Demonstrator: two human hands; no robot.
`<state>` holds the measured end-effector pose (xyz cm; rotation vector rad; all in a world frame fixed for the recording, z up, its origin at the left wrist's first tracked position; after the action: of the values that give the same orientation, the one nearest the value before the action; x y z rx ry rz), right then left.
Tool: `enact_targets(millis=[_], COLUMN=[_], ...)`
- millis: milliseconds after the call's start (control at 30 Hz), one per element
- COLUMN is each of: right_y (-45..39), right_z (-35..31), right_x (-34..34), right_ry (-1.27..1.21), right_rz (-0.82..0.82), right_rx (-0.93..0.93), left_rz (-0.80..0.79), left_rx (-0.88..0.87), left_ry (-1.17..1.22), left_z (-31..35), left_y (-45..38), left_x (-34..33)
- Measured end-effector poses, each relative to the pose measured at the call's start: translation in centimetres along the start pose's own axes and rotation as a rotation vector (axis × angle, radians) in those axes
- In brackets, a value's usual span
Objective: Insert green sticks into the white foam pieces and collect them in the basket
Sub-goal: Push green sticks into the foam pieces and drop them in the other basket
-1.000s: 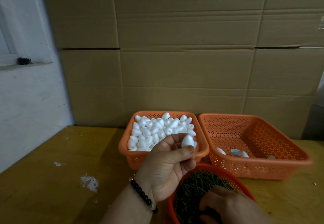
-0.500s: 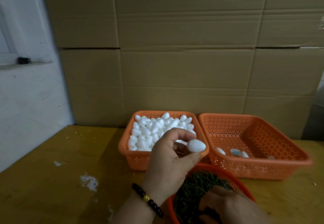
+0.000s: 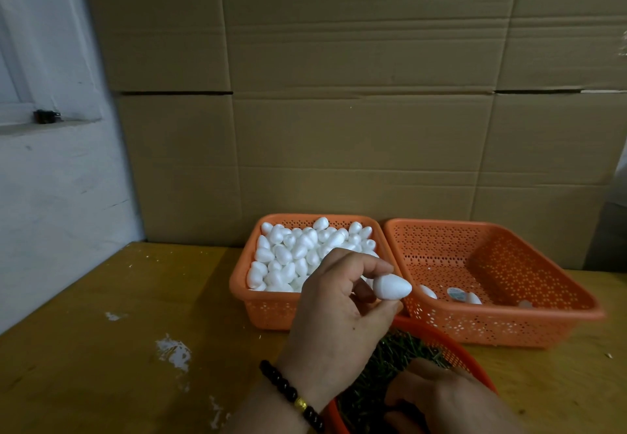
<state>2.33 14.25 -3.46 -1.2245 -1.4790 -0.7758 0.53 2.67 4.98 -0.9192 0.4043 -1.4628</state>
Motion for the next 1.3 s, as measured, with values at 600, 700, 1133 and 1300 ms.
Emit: enact_targets(millis=[600,700,1133,1300], right_y=[0.6,0.5,2.2,2.8], right_z=[0.1,-0.1,-0.3,-0.6], right_x=[1.4,1.5,5.4,7.0], right_ry=[-0.008,0.042,-0.059,-0.068], right_rz=[0.194,0.232,0.456,0.637], right_rx=[-0.076,-0.062,-0.104,-0.033], left_rz=[0.115,0.120,0.058,0.022], left_rx=[0.554,0.591,0.761,0.782], left_ry=[0.798,0.886,1.120,1.144], left_z=[-4.1,-4.1,-4.1,-3.9], left_y=[1.1,1.2,2.1,2.3], left_x=[-1.6,-1.9,-3.5,-4.1])
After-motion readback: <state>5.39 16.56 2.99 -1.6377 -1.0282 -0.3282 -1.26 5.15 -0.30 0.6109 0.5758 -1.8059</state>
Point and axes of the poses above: each hand's wrist, its own y-axis away from the middle knuckle, its own x-axis out of the back of the hand, z = x × y, the point moved 9 cm from there along -y, towards the middle knuckle, and after that the axes turned 10 degrees about -x, right-handed, at the moved point
